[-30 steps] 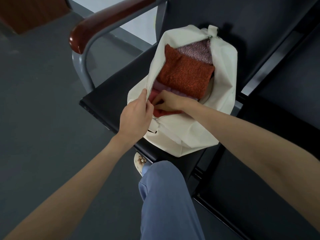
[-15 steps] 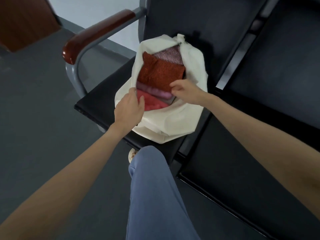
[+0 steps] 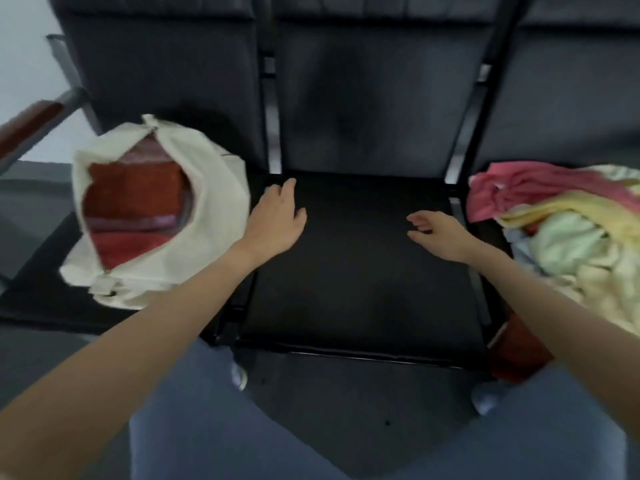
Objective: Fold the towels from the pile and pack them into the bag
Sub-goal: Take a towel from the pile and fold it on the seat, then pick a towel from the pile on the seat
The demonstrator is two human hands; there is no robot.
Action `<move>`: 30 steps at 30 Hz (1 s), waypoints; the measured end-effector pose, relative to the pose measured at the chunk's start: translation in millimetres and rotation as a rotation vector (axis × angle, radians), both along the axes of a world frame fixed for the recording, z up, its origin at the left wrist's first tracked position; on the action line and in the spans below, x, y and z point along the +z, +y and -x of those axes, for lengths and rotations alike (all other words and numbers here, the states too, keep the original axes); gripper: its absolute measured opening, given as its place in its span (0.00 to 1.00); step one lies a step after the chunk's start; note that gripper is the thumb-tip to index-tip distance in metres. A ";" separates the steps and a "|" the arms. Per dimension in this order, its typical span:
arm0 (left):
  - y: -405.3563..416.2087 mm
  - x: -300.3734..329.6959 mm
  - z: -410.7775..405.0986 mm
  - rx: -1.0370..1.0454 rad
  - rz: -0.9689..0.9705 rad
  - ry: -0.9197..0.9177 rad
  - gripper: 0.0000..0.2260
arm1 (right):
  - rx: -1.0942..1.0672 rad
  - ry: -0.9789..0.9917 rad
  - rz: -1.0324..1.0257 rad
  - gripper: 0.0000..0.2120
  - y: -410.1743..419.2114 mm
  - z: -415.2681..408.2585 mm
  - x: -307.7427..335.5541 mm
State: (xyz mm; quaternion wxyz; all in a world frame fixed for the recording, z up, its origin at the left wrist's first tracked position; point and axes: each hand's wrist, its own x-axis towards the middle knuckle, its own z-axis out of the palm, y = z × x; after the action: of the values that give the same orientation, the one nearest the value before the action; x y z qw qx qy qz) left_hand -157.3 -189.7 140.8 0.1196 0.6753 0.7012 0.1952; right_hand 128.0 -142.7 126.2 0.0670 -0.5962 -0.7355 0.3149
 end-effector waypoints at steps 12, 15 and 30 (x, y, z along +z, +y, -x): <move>62.4 -39.5 -257.5 -0.563 0.124 0.163 0.28 | -0.524 0.000 -0.120 0.22 -43.4 -228.5 -46.6; 80.4 -53.1 -309.6 -0.658 0.164 0.170 0.28 | -0.652 0.029 -0.184 0.24 -44.7 -259.6 -60.0; 211.6 -116.0 -474.7 -0.519 0.160 -0.175 0.23 | -0.887 0.292 -0.319 0.25 15.0 -305.5 -102.2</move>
State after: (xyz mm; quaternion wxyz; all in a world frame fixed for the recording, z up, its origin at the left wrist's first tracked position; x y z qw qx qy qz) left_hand 317.4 21.8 24.8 0.2785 0.8012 0.5050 0.1596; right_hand 433.5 -127.6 24.0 0.3876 -0.7838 -0.4327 0.2197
